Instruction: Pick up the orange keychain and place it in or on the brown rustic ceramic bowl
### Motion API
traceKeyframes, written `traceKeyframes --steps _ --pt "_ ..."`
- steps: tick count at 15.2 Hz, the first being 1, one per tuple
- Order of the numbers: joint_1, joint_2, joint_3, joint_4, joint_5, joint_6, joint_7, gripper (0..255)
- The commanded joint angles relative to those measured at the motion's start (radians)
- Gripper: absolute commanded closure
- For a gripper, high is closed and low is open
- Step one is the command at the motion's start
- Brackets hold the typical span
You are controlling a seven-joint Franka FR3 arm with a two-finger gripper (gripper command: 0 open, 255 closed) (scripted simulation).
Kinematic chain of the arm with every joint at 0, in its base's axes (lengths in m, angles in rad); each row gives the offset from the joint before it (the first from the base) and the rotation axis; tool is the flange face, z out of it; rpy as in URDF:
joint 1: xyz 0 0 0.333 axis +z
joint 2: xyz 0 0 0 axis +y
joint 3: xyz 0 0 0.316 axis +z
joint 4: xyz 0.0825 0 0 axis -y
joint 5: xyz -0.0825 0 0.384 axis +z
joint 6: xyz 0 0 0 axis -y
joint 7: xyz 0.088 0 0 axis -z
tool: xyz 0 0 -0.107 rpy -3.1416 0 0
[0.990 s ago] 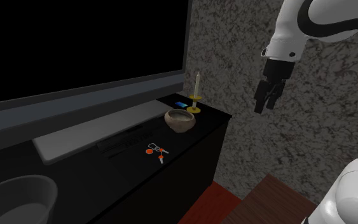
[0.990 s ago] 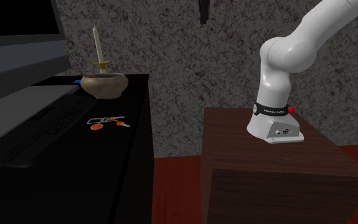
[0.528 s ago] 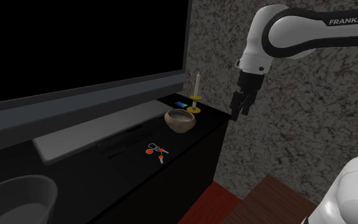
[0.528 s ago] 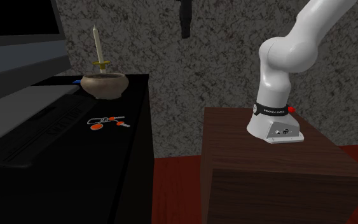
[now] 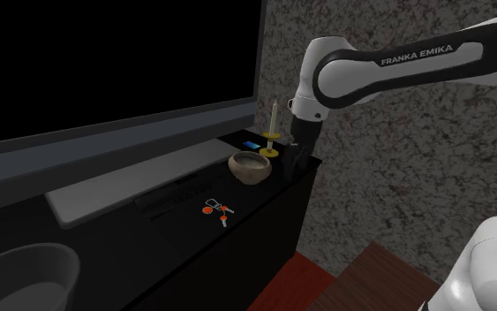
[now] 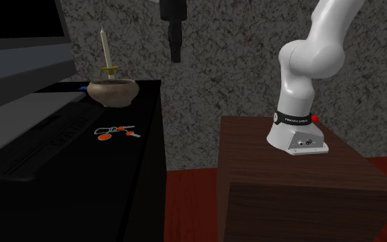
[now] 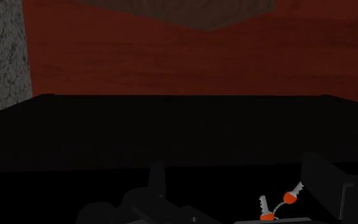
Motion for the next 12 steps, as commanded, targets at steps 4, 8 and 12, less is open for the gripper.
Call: traceKeyframes --steps 4,8,12 --pt "0.031 0.169 0.041 0.072 -0.007 0.117 -0.017 0" --pt "0.053 0.305 0.069 0.148 -0.028 0.191 -0.028 0" --pt "0.077 0.443 0.093 0.240 -0.061 0.249 -0.033 0"
